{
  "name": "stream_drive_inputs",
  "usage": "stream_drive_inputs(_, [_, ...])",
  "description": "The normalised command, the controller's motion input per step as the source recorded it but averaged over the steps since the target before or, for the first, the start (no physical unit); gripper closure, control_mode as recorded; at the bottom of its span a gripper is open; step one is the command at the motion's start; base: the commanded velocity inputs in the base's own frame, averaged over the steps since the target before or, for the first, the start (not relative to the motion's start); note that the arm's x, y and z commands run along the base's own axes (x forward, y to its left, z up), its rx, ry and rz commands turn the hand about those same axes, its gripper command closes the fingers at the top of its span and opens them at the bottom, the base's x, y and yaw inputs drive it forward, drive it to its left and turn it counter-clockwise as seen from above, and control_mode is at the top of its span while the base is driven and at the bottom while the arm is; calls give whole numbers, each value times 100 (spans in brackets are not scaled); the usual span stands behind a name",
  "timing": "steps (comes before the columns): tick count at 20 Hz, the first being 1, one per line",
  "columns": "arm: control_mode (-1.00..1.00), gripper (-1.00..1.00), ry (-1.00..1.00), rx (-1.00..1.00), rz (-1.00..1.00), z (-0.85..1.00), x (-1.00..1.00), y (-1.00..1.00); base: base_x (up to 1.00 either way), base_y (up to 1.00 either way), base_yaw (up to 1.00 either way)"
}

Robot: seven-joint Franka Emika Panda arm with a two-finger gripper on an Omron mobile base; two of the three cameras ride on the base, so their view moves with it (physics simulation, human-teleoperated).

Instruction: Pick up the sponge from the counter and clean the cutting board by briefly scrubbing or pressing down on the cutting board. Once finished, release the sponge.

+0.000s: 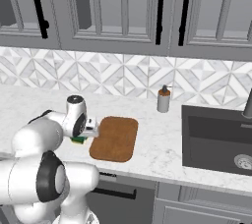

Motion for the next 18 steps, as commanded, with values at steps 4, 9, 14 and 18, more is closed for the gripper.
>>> stream_drive_inputs(4, [-100, 100, 0, 28, 2, -34, 22, 100, 0, 0, 0])
stream_drive_inputs(9, [-100, 100, 0, 2, 1, -13, 5, 48, 0, 0, 0])
stream_drive_inputs(14, [-100, 100, 0, 0, 0, 0, 0, 0, 0, 0, 0])
stream_drive_inputs(18, [-100, 100, 0, -1, 0, 0, 0, 3, 0, 0, 0])
